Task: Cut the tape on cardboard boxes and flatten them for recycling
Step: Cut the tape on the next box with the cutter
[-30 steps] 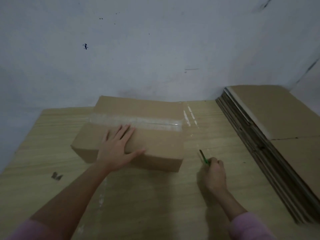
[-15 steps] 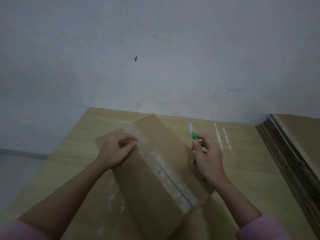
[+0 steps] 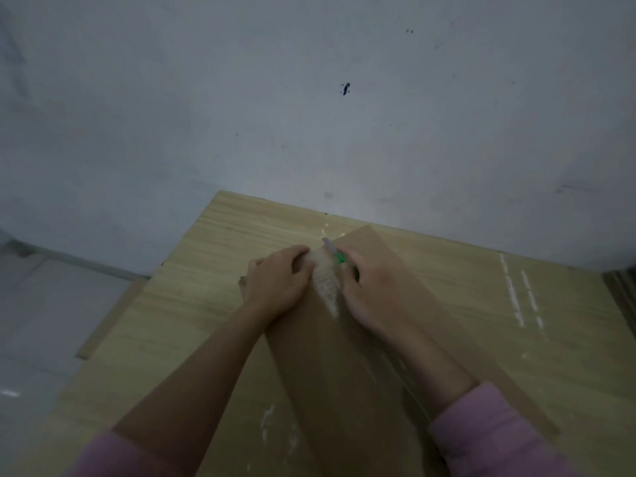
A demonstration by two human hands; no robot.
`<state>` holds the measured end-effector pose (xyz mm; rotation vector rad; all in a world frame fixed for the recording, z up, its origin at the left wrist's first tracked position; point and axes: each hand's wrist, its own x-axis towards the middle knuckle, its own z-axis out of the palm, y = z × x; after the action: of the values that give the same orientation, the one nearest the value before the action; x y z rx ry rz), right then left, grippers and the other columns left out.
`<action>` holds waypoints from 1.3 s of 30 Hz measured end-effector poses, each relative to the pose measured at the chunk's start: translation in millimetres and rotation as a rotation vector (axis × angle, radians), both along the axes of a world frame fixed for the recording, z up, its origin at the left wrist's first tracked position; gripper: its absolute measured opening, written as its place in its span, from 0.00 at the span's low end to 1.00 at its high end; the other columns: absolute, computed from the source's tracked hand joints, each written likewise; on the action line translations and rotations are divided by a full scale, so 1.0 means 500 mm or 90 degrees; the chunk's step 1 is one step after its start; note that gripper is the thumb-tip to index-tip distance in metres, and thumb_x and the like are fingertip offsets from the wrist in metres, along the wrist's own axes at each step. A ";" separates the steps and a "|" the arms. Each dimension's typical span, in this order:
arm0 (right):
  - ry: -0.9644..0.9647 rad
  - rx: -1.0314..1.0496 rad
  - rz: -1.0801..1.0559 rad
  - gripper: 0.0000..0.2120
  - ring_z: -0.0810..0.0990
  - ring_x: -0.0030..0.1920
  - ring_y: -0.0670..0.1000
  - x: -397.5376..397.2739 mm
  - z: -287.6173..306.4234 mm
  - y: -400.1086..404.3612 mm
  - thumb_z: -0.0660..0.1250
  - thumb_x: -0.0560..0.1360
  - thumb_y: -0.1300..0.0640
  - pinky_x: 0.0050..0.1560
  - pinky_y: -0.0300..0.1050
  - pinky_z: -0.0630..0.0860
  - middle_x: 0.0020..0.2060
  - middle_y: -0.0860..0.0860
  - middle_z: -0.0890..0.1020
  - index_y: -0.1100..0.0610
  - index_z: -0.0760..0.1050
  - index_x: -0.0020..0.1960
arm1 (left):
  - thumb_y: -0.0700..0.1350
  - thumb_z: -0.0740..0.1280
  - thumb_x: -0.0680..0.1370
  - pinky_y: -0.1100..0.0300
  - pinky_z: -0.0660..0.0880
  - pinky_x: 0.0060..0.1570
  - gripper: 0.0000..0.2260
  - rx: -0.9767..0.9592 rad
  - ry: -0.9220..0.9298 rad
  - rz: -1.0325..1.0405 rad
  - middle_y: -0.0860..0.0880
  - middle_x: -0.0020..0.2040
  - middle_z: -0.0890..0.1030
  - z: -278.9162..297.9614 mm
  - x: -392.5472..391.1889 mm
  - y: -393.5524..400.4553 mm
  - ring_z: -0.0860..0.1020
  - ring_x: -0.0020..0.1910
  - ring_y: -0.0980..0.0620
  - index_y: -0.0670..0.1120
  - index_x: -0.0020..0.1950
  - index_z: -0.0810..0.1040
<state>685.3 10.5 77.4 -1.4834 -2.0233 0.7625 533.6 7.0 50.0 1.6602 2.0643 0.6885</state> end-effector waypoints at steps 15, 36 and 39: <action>-0.263 0.040 0.051 0.18 0.75 0.55 0.59 -0.027 -0.005 0.019 0.55 0.78 0.58 0.52 0.47 0.69 0.56 0.57 0.80 0.53 0.75 0.65 | 0.54 0.66 0.75 0.55 0.69 0.60 0.13 0.033 -0.066 0.081 0.53 0.55 0.82 0.004 0.004 -0.010 0.77 0.56 0.51 0.54 0.58 0.78; -0.468 0.049 0.093 0.11 0.75 0.55 0.57 -0.075 0.032 0.006 0.53 0.80 0.58 0.35 0.41 0.62 0.51 0.56 0.74 0.58 0.70 0.58 | 0.53 0.66 0.75 0.56 0.69 0.59 0.11 0.042 -0.073 0.081 0.54 0.53 0.82 0.009 0.008 -0.011 0.78 0.55 0.52 0.54 0.56 0.79; -0.459 0.035 0.078 0.11 0.76 0.54 0.57 -0.071 0.037 0.004 0.54 0.80 0.57 0.40 0.43 0.64 0.52 0.56 0.76 0.58 0.71 0.57 | 0.51 0.66 0.75 0.56 0.69 0.60 0.11 0.044 -0.069 0.077 0.54 0.54 0.82 0.009 0.009 -0.013 0.77 0.55 0.52 0.53 0.56 0.79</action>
<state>649.5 12.7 95.7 -1.7817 -2.6397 0.2070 538.3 0.7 54.6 1.5079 2.0990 0.8789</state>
